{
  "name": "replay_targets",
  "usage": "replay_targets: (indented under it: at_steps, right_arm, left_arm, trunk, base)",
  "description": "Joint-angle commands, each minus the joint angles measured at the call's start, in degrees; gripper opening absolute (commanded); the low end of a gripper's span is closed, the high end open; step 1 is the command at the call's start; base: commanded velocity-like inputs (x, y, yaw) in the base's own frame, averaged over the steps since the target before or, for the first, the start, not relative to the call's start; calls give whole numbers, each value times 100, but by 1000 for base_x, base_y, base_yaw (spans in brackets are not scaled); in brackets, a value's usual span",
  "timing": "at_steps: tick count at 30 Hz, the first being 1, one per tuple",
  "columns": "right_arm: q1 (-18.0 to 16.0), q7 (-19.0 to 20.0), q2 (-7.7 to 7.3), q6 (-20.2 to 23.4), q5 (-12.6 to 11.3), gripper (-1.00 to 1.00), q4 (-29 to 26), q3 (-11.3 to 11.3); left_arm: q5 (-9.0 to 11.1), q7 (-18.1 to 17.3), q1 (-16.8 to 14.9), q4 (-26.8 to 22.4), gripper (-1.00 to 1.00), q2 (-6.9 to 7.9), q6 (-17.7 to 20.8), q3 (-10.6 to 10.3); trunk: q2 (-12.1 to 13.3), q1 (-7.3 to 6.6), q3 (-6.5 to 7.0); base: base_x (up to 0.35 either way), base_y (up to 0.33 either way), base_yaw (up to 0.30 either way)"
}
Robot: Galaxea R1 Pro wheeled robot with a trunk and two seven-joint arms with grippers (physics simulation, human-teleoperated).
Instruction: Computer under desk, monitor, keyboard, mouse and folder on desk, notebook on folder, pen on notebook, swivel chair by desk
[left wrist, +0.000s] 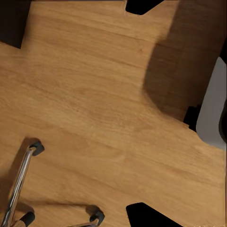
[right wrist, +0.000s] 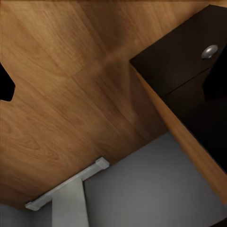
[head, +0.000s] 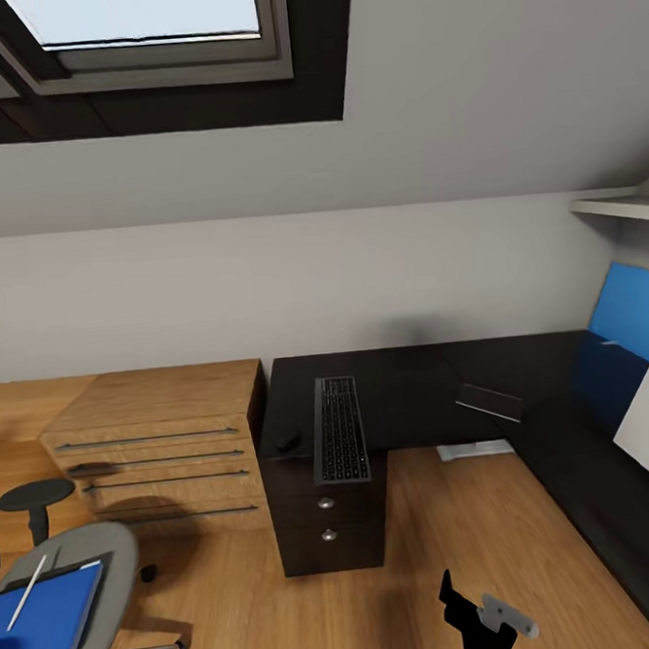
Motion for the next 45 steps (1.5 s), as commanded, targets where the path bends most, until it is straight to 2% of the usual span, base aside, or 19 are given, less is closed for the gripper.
replay_targets:
  at_steps: [1,9,19,41,45]
  right_arm:
    - [-4,-23,16,-6,-29,100,2,47]
    - [-4,-27,53,13,-32,100,4,44]
    - [-4,-33,54,16,-34,100,10,39]
    - [-4,-41,59,24,-35,100,46,42]
    - [-4,-41,58,22,-35,100,46,42]
  left_arm:
    - [23,23,1,11,100,2,-6,-19]
    - [5,14,1,48,100,3,6,-26]
    - [-164,8,1,60,100,3,11,-27]
    - [-181,7,1,128,100,3,12,-34]
    - [-234,5,1,195,100,-8,18,-31]
  trunk:
    - [37,-22,11]
    - [358,-198,145]
    - [759,-417,323]
    - [1641,-900,718]
    - [1802,-988,788]
  base:
    - [0,0,-136]
    - [0,0,-55]
    - [0,0,-4]
    - [0,0,0]
    - [0,0,-4]
